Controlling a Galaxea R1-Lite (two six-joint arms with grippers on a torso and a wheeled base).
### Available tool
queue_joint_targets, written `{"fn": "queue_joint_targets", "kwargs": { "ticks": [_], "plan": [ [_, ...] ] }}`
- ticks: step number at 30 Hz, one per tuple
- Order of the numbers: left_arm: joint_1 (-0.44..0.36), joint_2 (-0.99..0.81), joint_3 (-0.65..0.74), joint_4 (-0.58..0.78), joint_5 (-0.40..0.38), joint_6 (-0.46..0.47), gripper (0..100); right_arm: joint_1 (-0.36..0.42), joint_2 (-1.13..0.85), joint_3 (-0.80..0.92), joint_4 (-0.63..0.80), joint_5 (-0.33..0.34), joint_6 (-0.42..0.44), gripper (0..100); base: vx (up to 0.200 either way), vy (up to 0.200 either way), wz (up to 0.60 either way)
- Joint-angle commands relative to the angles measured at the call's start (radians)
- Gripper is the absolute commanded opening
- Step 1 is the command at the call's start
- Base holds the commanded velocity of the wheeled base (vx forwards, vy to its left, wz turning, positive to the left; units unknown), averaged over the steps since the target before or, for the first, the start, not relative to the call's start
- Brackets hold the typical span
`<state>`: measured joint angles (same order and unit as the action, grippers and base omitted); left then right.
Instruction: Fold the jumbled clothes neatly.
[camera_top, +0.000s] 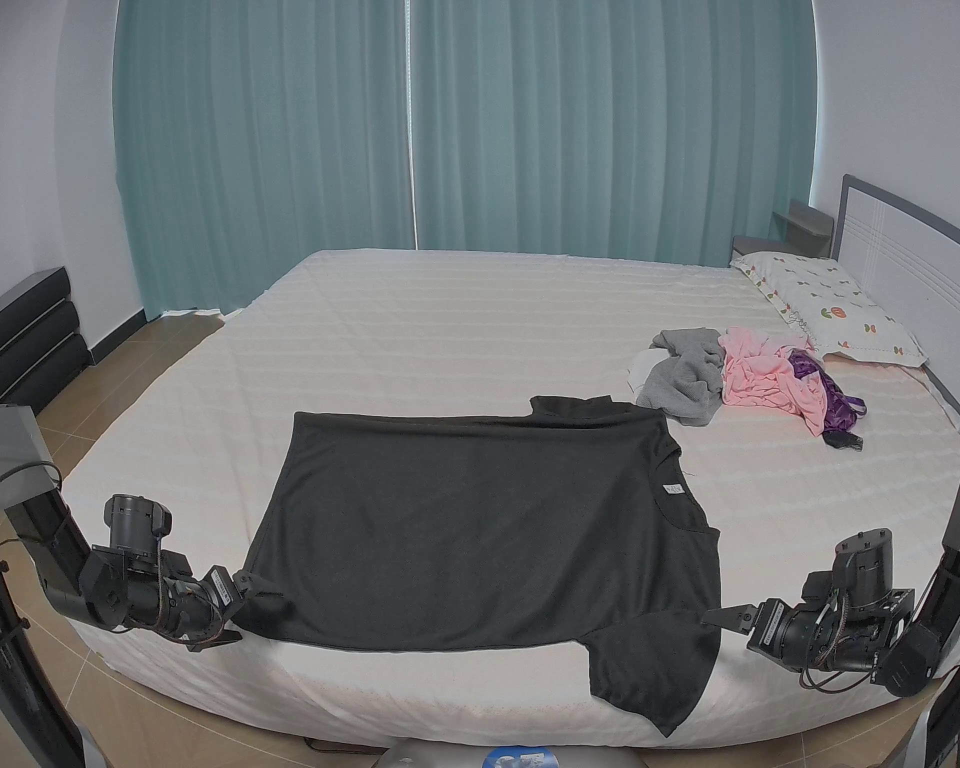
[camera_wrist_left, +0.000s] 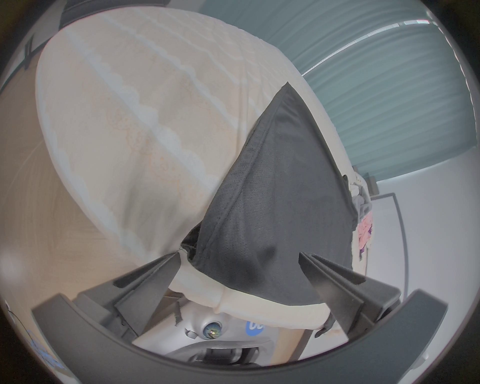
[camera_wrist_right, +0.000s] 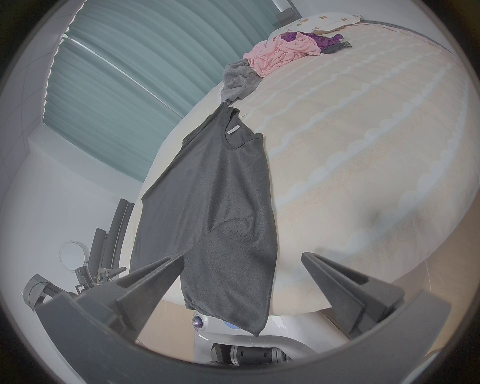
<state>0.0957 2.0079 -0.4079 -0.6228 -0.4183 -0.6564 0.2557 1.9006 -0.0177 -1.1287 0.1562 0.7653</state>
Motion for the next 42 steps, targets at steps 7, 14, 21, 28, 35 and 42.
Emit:
{"fn": "queue_joint_targets", "kwargs": {
  "ticks": [7,14,21,28,35,42],
  "plan": [
    [0.009,-0.017,-0.006,0.011,-0.02,-0.034,0,0.002,0.001,0.018,0.0,-0.001,0.0,100,0.0,0.0,0.0],
    [0.016,-0.064,0.038,0.034,-0.017,-0.032,0,0.0,0.001,0.018,0.0,-0.003,0.0,100,0.0,0.0,0.0],
    [0.035,-0.086,0.038,0.031,-0.019,-0.029,0,0.002,0.015,0.018,0.004,-0.004,-0.003,100,0.0,0.0,0.0],
    [0.048,-0.11,0.04,0.032,-0.023,-0.028,0,-0.01,0.126,0.008,-0.059,-0.017,-0.001,100,0.0,0.0,0.0],
    [0.064,-0.139,0.041,0.034,-0.022,-0.026,0,-0.033,0.25,-0.028,-0.209,-0.02,0.031,100,0.0,0.0,0.0],
    [0.062,-0.135,0.047,0.032,-0.023,-0.023,0,-0.062,0.354,-0.094,-0.289,-0.027,0.031,100,0.0,0.0,0.0]
  ]
}}
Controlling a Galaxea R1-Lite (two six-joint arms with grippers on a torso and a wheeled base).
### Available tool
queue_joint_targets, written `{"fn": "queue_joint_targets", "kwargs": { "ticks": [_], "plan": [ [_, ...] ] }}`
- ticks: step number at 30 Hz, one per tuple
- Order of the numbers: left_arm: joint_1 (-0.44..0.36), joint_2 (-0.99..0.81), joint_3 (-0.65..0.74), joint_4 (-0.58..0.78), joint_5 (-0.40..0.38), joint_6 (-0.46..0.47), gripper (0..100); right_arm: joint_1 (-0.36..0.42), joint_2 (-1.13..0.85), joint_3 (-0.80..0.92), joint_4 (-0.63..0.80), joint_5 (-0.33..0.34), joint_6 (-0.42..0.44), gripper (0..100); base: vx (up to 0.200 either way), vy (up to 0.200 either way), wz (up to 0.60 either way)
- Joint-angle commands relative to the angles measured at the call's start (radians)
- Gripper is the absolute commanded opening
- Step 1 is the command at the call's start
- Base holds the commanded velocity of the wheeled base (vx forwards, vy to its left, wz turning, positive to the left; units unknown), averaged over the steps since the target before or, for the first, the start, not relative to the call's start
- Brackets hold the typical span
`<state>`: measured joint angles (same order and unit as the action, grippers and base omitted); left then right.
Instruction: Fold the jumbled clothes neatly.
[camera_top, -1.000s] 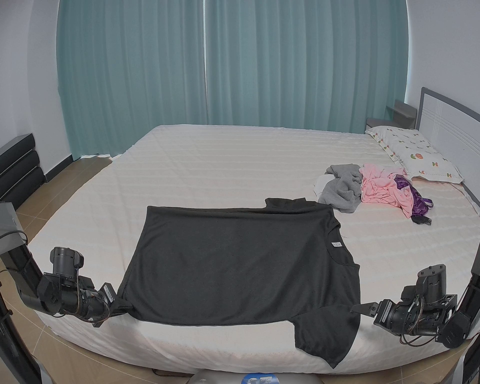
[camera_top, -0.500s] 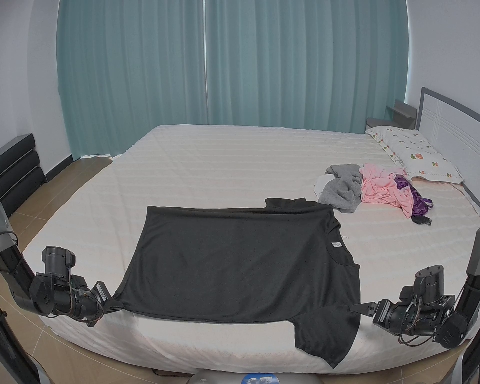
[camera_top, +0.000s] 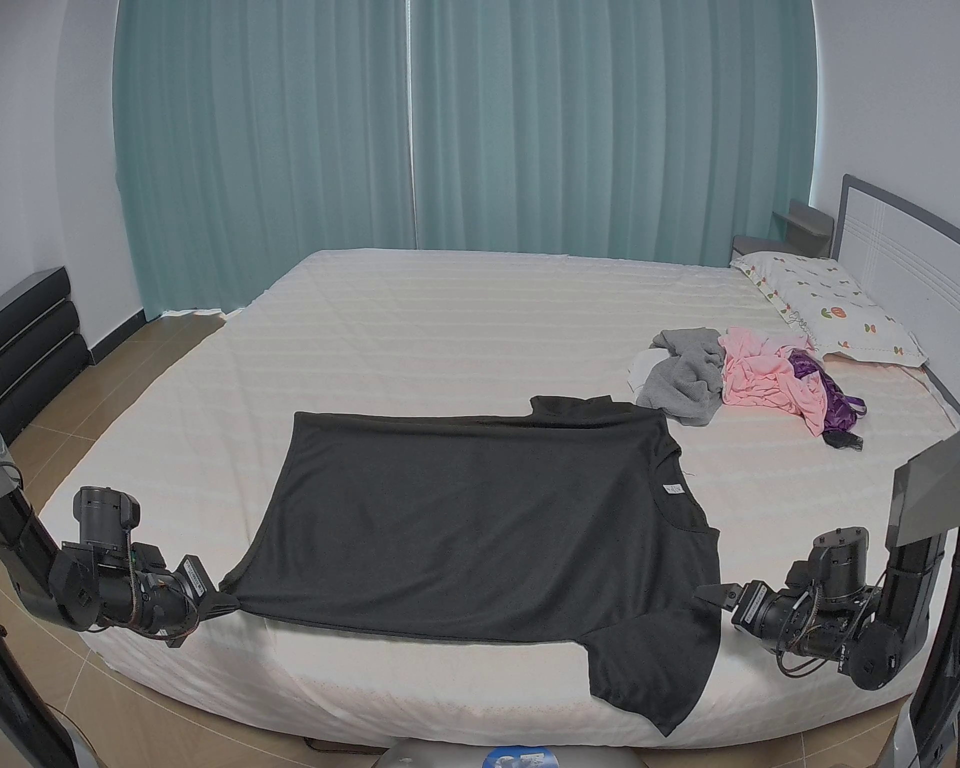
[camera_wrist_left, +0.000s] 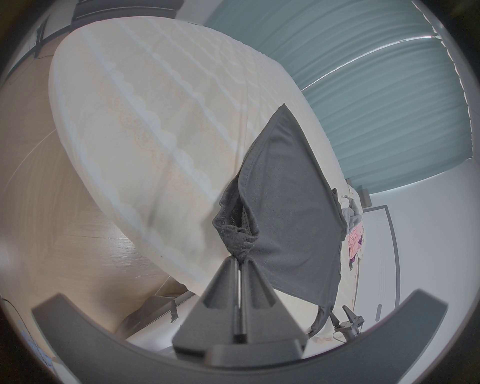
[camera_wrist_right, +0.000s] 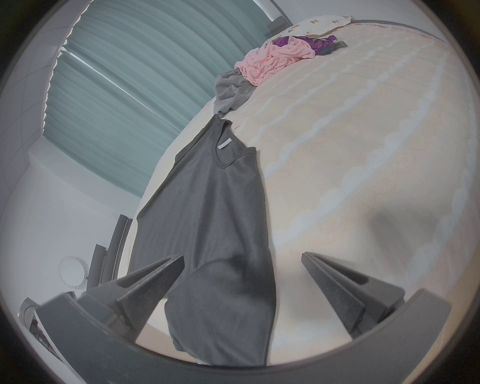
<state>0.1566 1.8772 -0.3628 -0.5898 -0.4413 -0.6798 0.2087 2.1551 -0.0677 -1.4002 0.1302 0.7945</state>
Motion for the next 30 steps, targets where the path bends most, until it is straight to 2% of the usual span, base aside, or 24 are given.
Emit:
{"fn": "queue_joint_targets", "kwargs": {
  "ticks": [1,5,6,18,30],
  "plan": [
    [0.001,-0.003,0.002,-0.001,-0.001,0.0,0,-0.017,0.106,-0.054,-0.017,-0.001,0.002,100,0.0,0.0,0.0],
    [0.001,0.002,0.002,-0.002,-0.001,0.0,0,-0.015,0.129,-0.092,-0.013,-0.001,0.002,100,0.0,0.0,0.0],
    [0.001,0.002,0.002,-0.004,-0.001,0.0,0,-0.015,0.135,-0.1,-0.011,-0.001,0.002,0,0.0,0.0,0.0],
    [0.001,0.003,0.008,-0.004,-0.001,0.02,0,-0.02,0.163,-0.184,-0.017,-0.017,0.005,0,0.0,0.0,0.0],
    [0.001,0.003,0.015,-0.008,-0.004,0.025,0,0.008,0.152,-0.228,-0.017,-0.021,-0.001,0,0.0,0.0,0.0]
  ]
}}
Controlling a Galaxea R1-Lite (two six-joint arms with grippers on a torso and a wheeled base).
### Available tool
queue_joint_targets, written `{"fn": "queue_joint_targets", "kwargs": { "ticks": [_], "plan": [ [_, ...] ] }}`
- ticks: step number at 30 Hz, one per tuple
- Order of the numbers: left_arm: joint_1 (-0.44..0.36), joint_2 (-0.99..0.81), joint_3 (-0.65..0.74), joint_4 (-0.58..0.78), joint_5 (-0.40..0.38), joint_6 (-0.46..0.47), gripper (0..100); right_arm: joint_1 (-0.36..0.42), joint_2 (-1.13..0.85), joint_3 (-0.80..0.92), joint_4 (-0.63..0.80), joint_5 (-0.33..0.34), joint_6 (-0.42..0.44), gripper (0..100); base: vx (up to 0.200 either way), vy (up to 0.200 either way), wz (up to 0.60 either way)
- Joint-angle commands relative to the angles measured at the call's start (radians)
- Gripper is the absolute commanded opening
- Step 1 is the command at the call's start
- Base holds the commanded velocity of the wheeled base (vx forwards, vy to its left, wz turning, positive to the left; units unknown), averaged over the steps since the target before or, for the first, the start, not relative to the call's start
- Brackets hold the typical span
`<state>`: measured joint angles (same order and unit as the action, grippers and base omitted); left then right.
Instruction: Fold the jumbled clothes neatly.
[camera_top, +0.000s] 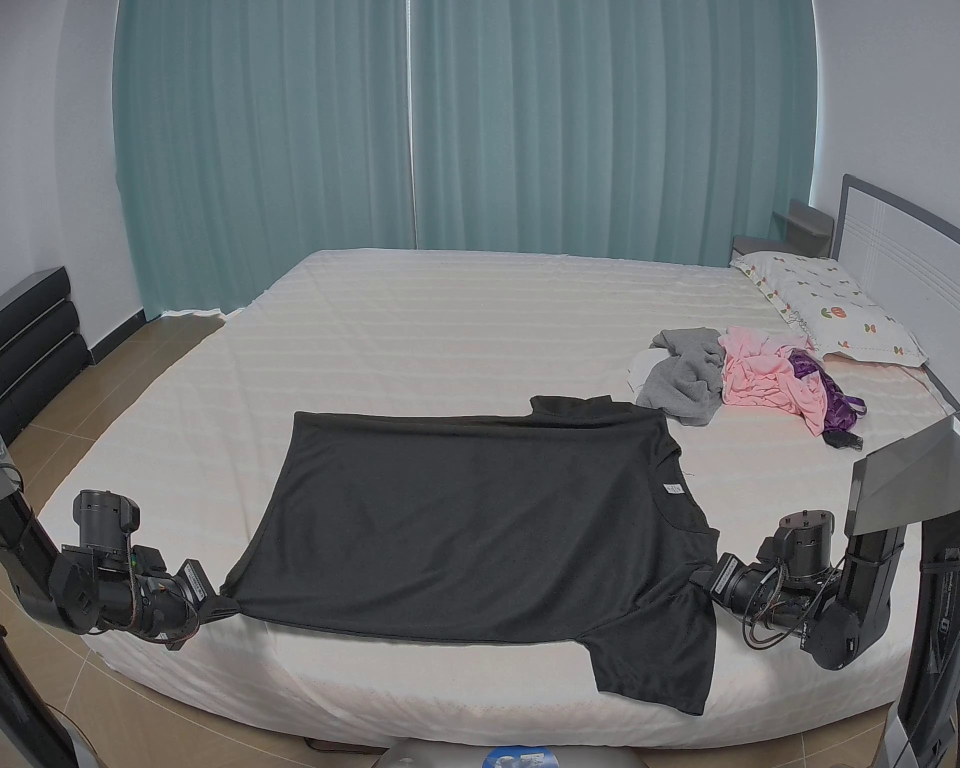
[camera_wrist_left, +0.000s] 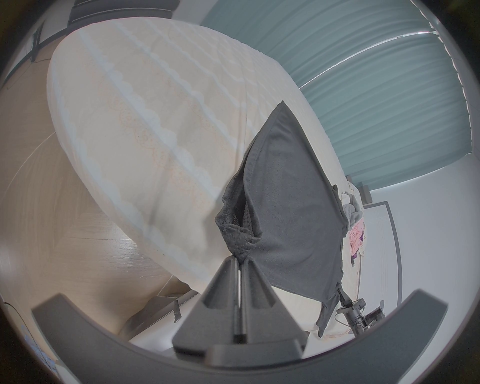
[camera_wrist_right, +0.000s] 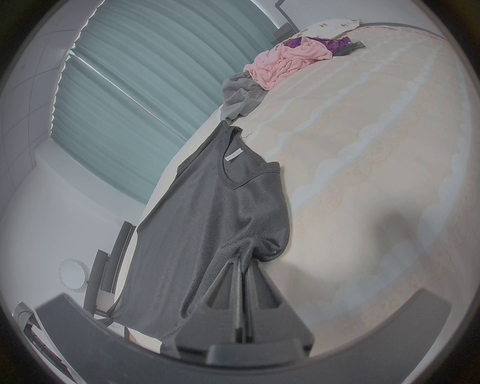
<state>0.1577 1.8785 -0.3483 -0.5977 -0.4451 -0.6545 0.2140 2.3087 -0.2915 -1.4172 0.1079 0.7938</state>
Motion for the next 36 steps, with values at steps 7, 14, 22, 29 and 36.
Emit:
{"fn": "queue_joint_targets", "kwargs": {
  "ticks": [7,14,22,29,36],
  "plan": [
    [0.0,0.004,-0.001,-0.001,0.0,-0.001,0,-0.015,-0.043,0.043,-0.042,0.001,-0.027,100,0.0,0.0,0.0],
    [0.0,0.004,-0.001,-0.001,0.0,-0.001,0,-0.036,-0.069,0.207,-0.127,0.035,-0.122,100,0.0,0.0,0.0],
    [0.0,0.001,0.0,0.001,-0.001,-0.001,0,-0.015,-0.049,0.291,-0.143,0.121,-0.117,100,0.0,0.0,0.0],
    [0.0,0.001,-0.001,-0.001,-0.001,-0.001,0,0.05,-0.018,0.291,-0.147,0.121,-0.117,100,0.0,0.0,0.0],
    [0.0,0.001,-0.001,-0.001,-0.001,-0.001,0,0.059,-0.005,0.27,-0.149,0.127,-0.116,100,0.0,0.0,0.0]
  ]
}}
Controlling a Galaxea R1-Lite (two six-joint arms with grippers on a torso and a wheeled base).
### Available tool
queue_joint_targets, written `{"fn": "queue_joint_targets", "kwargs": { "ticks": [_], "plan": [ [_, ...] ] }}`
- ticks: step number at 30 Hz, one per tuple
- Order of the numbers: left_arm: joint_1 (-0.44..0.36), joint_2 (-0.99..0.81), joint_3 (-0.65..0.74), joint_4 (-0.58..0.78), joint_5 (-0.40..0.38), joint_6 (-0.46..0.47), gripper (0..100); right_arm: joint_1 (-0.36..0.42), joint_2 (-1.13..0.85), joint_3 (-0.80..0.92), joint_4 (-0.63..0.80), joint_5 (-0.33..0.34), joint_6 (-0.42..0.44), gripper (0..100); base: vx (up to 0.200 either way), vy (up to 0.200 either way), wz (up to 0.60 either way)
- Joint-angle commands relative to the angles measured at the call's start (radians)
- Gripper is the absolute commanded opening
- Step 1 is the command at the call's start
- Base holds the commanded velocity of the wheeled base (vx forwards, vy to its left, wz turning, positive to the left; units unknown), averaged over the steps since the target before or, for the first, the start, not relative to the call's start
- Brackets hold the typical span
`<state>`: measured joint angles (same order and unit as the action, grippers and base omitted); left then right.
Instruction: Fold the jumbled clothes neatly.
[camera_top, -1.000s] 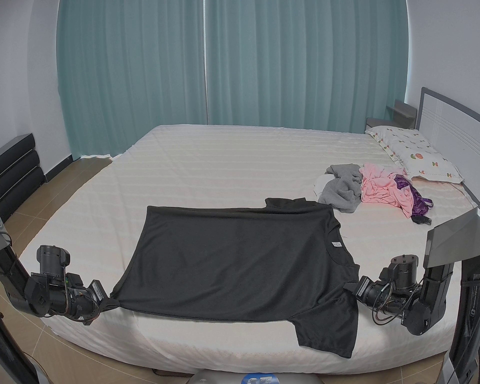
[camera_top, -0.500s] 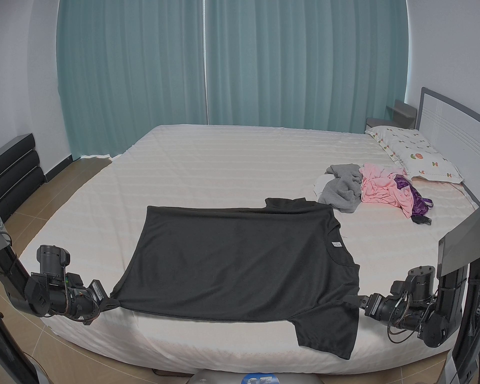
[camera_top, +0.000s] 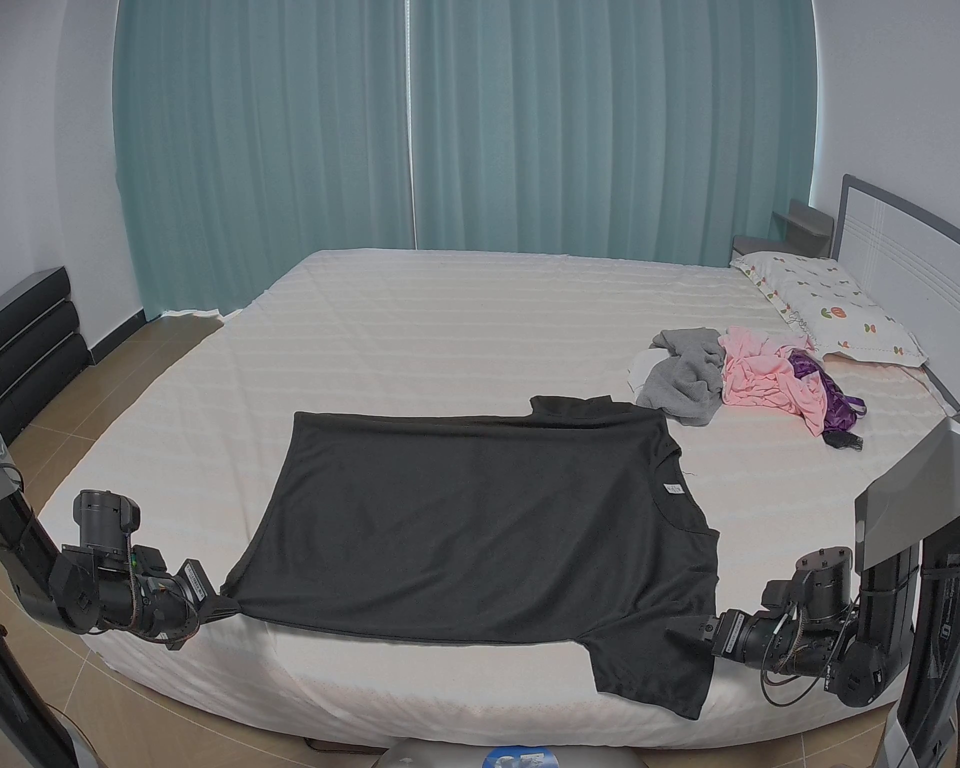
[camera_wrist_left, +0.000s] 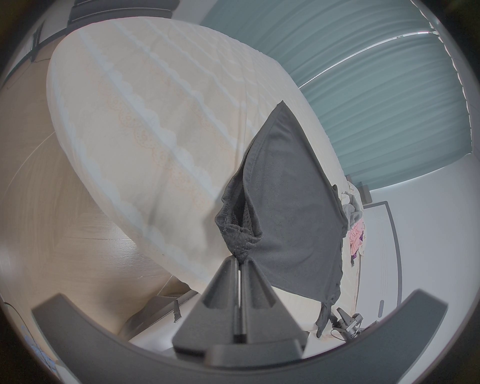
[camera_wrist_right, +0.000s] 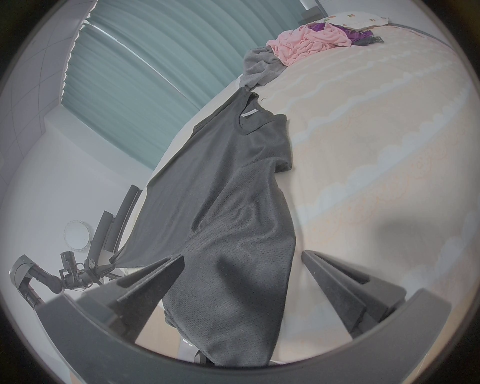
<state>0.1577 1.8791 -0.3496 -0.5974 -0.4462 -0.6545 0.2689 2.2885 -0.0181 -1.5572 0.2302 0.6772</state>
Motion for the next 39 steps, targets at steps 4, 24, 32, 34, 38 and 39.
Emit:
{"fn": "queue_joint_targets", "kwargs": {
  "ticks": [4,24,32,34,38,39],
  "plan": [
    [0.0,0.0,0.0,0.001,0.001,-0.001,0,0.006,0.012,-0.02,-0.009,0.004,0.013,100,0.0,0.0,0.0],
    [0.0,-0.002,-0.002,-0.001,0.001,-0.001,0,-0.047,-0.055,0.018,-0.003,-0.002,0.022,0,0.0,0.0,0.0],
    [0.0,-0.045,0.006,0.007,0.007,0.012,0,-0.036,-0.161,0.018,0.108,0.006,0.01,0,0.0,0.0,0.0],
    [0.002,-0.058,0.018,0.008,0.009,0.039,0,-0.05,-0.201,0.018,0.146,0.02,0.008,0,0.0,0.0,0.0],
    [0.002,-0.071,0.027,0.008,0.012,0.076,0,-0.059,-0.281,0.018,0.272,0.064,-0.007,0,0.0,0.0,0.0],
    [0.002,-0.077,0.029,0.01,0.012,0.078,0,-0.059,-0.31,0.018,0.327,0.077,-0.03,0,0.0,0.0,0.0]
  ]
}}
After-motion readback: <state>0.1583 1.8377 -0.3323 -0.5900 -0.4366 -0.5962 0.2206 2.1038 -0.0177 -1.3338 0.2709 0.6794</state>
